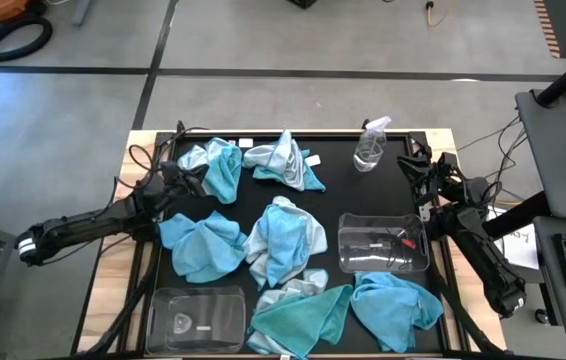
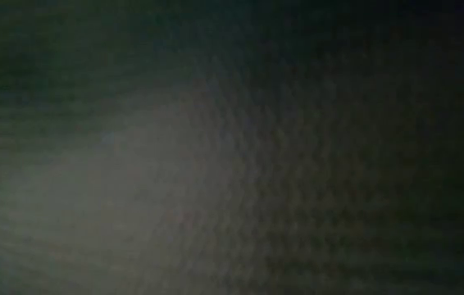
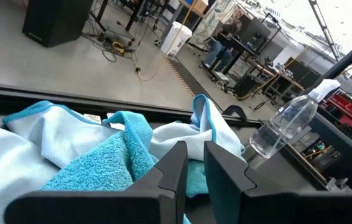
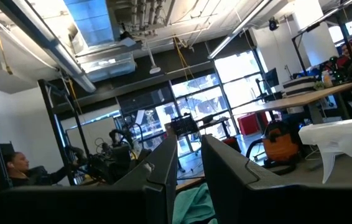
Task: Sort microfiber towel by color & place in baskets
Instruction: Put the blue towel into the bottom transparent bin
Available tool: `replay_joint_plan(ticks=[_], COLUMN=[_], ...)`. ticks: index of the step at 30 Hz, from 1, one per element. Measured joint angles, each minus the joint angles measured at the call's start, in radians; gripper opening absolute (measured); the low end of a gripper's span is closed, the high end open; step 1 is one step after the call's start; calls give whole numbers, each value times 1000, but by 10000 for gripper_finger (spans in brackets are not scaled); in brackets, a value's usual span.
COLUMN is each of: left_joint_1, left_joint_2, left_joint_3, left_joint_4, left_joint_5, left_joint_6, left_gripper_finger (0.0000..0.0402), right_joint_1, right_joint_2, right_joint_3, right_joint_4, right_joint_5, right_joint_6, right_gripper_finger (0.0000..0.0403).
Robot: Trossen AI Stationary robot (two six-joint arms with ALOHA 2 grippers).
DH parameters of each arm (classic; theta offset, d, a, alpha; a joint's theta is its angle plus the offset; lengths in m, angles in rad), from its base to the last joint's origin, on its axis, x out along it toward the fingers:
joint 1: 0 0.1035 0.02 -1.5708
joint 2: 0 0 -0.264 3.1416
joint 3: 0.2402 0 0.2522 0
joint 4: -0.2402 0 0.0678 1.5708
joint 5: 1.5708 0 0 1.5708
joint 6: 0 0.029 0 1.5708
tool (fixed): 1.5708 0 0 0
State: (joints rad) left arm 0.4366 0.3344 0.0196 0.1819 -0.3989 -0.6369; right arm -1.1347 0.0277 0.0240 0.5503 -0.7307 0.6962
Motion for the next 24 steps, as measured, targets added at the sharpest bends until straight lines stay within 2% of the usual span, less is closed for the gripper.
replay_joint_plan(ticks=[16,24], left_joint_1=[0,1], left_joint_2=[35,81], left_joint_3=[0,0], left_joint_4=[-19,-16], left_joint_5=[-3,20], left_joint_6=[-9,-61], left_gripper_finger=[39,39], right_joint_1=[0,0], right_joint_2=[0,0], right_joint_3=[0,0], right_joint_4=[0,1], right_joint_5=[1,159], right_joint_6=[0,-2], right_gripper_finger=[68,68])
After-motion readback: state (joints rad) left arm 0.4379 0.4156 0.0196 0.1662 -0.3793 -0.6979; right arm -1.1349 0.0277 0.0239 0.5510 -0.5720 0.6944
